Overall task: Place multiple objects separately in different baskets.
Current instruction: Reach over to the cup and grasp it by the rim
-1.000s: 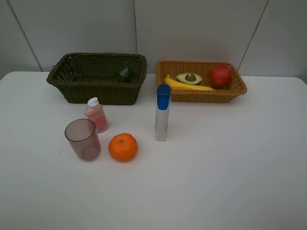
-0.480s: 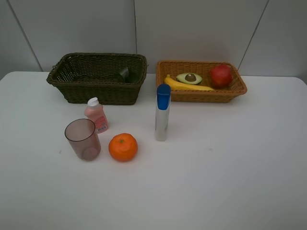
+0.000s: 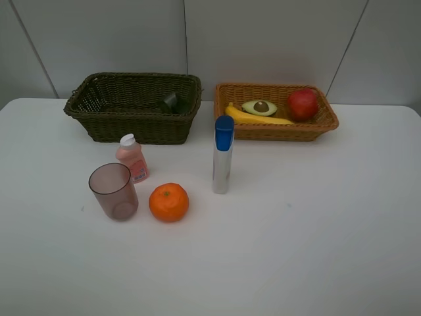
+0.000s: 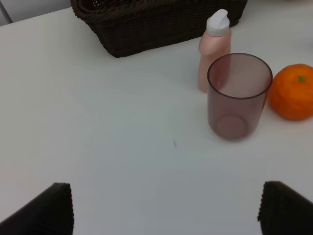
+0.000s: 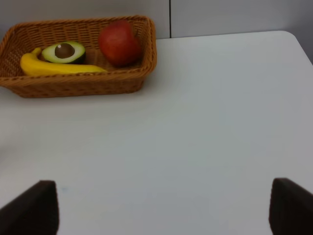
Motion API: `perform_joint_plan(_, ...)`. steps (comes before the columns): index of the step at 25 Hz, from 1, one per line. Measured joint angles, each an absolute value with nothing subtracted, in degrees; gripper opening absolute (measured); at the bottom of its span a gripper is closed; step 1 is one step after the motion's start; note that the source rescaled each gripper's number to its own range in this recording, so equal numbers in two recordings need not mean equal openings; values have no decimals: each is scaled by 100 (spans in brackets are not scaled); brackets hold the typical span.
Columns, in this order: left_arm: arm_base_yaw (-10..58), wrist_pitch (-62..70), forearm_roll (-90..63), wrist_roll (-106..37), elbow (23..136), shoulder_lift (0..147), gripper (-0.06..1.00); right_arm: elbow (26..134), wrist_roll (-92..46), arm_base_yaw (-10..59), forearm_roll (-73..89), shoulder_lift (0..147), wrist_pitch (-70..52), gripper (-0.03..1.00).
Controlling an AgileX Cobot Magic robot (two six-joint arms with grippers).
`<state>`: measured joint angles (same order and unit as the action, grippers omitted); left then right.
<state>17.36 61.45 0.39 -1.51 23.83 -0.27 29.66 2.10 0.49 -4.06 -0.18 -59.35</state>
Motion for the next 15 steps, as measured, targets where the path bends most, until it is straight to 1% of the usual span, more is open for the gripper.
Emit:
perform_joint_plan(7, 1736, 6209, 64, -151, 2466, 175, 100, 2966, 210, 49, -406, -18, -5935, 85)
perform_joint_plan(15, 1736, 6312, 82, -265, 3293, 1403, 100, 2966, 210, 49, -406, -18, -5935, 85)
